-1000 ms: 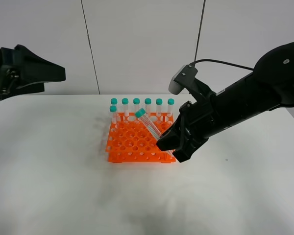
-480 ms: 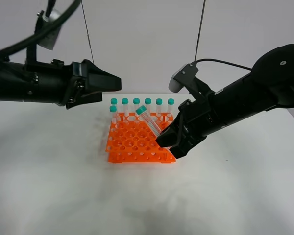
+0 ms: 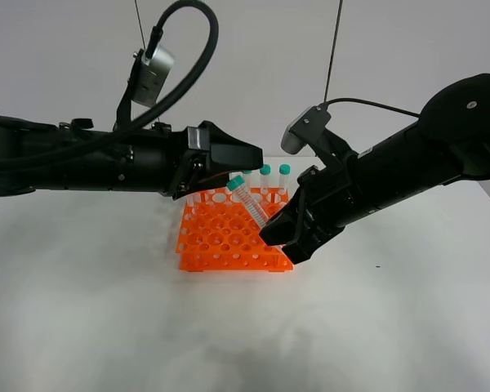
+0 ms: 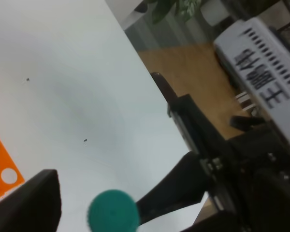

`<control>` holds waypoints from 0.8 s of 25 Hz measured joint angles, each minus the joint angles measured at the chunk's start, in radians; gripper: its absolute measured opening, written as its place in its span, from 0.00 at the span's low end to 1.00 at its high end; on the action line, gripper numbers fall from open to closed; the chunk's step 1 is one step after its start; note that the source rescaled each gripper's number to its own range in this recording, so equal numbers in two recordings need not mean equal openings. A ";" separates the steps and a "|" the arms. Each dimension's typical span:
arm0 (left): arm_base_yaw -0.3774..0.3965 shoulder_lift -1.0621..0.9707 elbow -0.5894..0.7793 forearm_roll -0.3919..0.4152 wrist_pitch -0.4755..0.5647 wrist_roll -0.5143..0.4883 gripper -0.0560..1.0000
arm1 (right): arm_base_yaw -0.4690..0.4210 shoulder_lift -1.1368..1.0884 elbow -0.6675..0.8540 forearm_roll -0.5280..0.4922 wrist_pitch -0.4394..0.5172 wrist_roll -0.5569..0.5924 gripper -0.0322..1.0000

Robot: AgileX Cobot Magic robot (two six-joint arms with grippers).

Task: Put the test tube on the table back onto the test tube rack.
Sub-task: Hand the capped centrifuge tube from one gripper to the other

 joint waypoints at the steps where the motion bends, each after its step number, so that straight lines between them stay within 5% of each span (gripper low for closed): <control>1: 0.000 0.006 0.000 -0.002 0.002 0.001 0.99 | 0.000 0.000 0.000 0.000 0.000 0.000 0.05; 20: 0.000 0.024 0.000 -0.010 0.058 0.004 0.83 | 0.000 0.000 0.000 0.030 -0.004 0.000 0.05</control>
